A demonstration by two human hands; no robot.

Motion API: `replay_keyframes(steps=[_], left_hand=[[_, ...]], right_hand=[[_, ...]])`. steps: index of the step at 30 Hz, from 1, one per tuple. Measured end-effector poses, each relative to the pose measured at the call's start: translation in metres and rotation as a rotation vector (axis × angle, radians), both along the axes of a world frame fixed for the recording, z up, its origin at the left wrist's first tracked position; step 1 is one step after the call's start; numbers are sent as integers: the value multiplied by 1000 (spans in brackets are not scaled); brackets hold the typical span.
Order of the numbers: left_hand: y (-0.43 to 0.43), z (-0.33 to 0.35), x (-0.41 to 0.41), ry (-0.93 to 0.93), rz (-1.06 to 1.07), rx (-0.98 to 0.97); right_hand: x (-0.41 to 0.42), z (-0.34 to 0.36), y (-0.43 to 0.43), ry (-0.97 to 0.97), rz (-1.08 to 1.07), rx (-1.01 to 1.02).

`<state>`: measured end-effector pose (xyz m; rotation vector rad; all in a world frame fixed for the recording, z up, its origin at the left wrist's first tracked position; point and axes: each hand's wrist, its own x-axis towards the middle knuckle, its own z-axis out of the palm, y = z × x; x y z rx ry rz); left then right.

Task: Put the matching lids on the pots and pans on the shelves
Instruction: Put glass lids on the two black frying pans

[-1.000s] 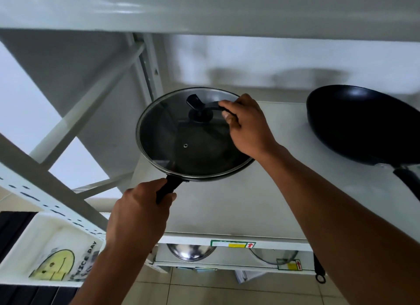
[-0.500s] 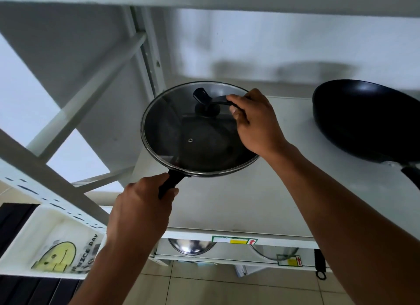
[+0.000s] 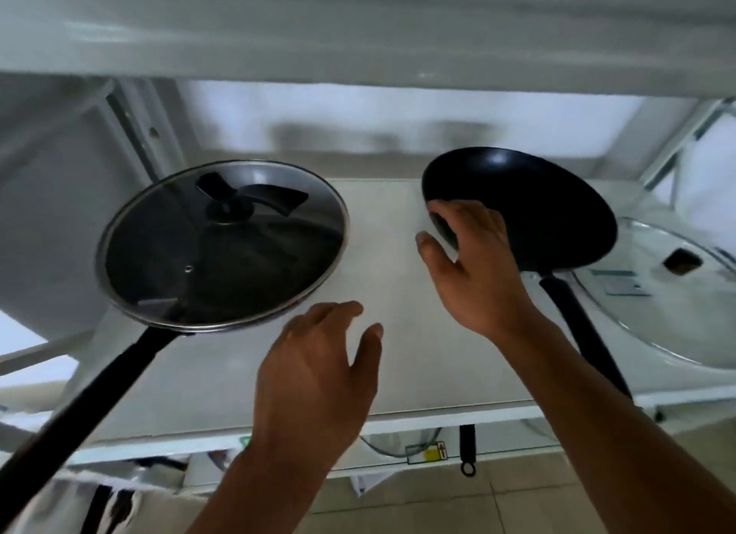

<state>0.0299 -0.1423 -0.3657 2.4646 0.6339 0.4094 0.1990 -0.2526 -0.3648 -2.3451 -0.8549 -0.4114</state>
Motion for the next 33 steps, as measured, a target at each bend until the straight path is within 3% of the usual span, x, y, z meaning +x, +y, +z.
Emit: replay_keyframes(steps=[4, 6, 9, 13, 18, 33], left_hand=[[-103, -3, 62, 29, -73, -414], [-154, -4, 95, 112, -99, -520], [-201, -6, 137, 180, -67, -508], [-231, -9, 165, 211, 35, -482], [-234, -21, 173, 162, 79, -393], [-234, -35, 178, 90, 67, -282]], right_hand=[[27, 24, -98, -58, 27, 51], [52, 31, -155, -77, 9, 62], [109, 22, -231, -35, -135, -25], [181, -5, -301, 185, -427, -264], [227, -32, -318, 304, -491, -511], [241, -55, -336, 307, -464, -371]])
